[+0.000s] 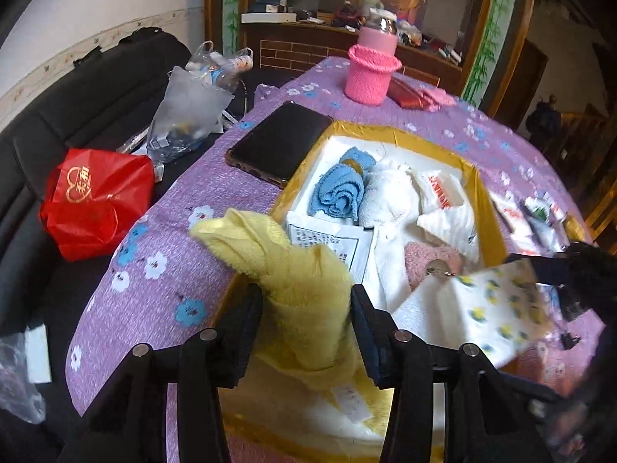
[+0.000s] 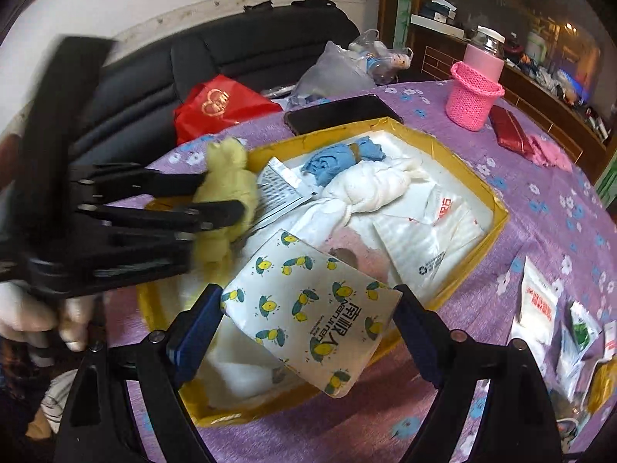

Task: Organize soft objects
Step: 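Carry towel and lemon-print pouch into the foam box and open both tools, then withdraw both open tools from the foam box back to the pile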

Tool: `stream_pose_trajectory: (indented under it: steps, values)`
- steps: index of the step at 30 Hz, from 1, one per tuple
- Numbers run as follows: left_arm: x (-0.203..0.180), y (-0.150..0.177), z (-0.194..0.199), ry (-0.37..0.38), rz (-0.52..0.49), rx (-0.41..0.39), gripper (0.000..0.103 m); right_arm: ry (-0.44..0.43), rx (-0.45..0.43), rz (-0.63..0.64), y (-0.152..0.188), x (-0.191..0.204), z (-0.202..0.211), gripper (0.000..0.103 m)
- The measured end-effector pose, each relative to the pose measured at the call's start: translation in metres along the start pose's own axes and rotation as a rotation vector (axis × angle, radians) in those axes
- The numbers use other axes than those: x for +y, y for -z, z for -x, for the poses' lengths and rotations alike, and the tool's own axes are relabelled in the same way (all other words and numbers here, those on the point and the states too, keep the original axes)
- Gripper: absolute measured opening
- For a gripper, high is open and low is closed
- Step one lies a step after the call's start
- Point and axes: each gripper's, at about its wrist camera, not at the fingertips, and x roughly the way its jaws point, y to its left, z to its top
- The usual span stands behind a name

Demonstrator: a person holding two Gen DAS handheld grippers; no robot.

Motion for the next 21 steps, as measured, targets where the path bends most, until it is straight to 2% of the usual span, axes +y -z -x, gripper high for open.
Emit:
stream_pose_trajectory:
  steps: [5, 8, 13, 17, 21]
  values:
    - [0.013, 0.001, 0.023, 0.081, 0.067, -0.065, 0.059, 0.041, 0.004, 0.021, -0.004, 0.005, -0.013, 0.091]
    - [0.021, 0.003, 0.035, 0.14, 0.114, -0.114, 0.061, 0.026, 0.008, 0.025, -0.005, 0.006, -0.015, 0.091]
    - [0.034, 0.007, 0.05, 0.205, 0.198, -0.17, 0.062, -0.017, -0.037, -0.012, -0.005, -0.001, 0.0, 0.091]
    - [0.04, 0.011, 0.063, 0.209, 0.252, -0.21, 0.062, -0.067, -0.086, -0.075, -0.002, -0.015, 0.021, 0.091]
    - [0.039, 0.016, 0.075, 0.203, 0.284, -0.235, 0.062, -0.091, -0.173, -0.166, 0.011, -0.041, 0.058, 0.091]
